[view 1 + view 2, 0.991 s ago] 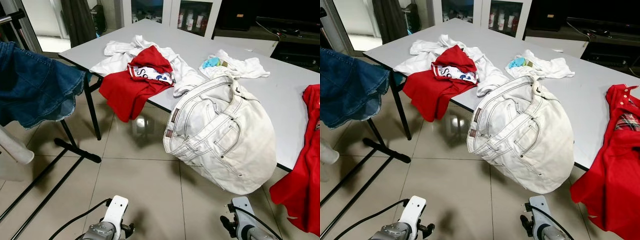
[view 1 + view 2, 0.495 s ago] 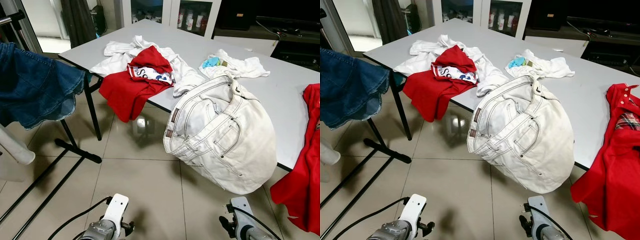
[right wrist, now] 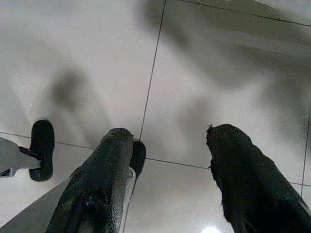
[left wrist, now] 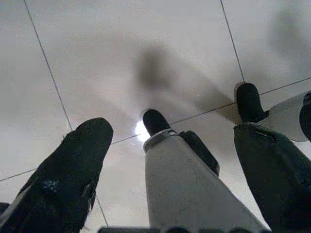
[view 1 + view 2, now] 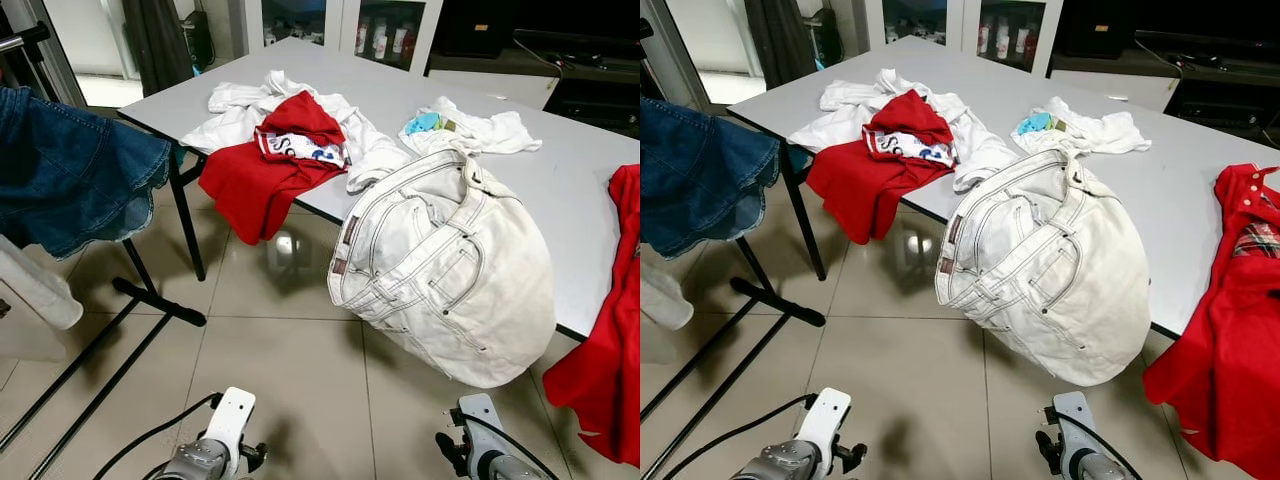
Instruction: Hang hanger
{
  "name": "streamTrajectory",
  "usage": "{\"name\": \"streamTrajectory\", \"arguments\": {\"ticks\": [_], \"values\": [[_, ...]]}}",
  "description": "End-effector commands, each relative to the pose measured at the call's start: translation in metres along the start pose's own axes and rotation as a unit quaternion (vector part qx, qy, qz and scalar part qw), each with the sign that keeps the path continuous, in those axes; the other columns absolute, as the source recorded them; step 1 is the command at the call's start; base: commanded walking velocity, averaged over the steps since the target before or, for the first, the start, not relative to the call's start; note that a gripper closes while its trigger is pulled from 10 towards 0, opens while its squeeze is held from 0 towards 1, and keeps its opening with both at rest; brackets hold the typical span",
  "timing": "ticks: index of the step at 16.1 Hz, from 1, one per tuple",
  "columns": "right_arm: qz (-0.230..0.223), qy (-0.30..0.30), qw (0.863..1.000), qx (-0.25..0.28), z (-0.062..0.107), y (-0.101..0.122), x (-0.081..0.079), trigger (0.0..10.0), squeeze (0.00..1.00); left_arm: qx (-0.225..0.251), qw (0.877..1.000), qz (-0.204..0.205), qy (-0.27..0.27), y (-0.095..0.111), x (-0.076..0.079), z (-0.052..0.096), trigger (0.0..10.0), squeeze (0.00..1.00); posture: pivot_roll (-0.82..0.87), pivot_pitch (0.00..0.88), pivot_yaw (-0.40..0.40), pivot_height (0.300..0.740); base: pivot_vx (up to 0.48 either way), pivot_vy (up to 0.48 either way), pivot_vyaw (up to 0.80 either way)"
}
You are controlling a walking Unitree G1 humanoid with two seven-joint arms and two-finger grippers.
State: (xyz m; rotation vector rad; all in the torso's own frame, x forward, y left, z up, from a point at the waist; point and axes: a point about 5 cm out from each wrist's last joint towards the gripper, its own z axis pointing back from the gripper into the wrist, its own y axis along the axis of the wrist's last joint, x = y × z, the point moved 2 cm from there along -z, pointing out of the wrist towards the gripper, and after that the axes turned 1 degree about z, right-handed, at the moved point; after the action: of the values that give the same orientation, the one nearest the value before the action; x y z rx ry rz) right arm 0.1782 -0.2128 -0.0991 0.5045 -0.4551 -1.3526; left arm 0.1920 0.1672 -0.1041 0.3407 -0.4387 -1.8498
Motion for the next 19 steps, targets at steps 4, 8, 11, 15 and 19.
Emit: {"name": "streamTrajectory", "arguments": {"ticks": [4,8,11,15,19], "values": [[-0.003,-0.003,1.000,-0.004,0.0003,-0.0024,0.0002,10.0,0.00,0.000,1.000,-0.009,-0.008,0.0012,0.0031,-0.0006,10.0,0.00,-0.13,0.000,-0.002,0.740,0.000,0.000,0.00],[-0.005,-0.006,1.000,-0.006,0.0006,-0.0038,0.0003,10.0,0.00,-0.001,1.000,-0.011,-0.006,0.0014,0.0017,-0.0003,10.0,0.00,-0.14,0.000,0.003,0.740,0.000,0.000,0.00],[-0.004,-0.006,1.000,-0.006,0.0003,-0.0032,0.0003,10.0,0.00,-0.001,1.000,-0.010,-0.005,0.0012,0.0009,-0.0002,10.0,0.00,-0.14,0.000,0.003,0.740,0.000,0.000,0.00],[-0.004,-0.006,1.000,-0.006,0.0004,-0.0035,0.0004,10.0,0.00,-0.001,1.000,-0.010,-0.007,0.0012,0.0024,-0.0004,10.0,0.00,-0.14,0.000,0.003,0.740,0.000,0.000,0.00],[-0.006,-0.007,1.000,-0.007,0.0006,-0.0043,0.0005,10.0,0.00,-0.002,1.000,-0.010,-0.006,0.0004,0.0019,-0.0003,10.0,0.00,-0.14,0.000,0.003,0.740,0.000,0.000,0.00]]}}
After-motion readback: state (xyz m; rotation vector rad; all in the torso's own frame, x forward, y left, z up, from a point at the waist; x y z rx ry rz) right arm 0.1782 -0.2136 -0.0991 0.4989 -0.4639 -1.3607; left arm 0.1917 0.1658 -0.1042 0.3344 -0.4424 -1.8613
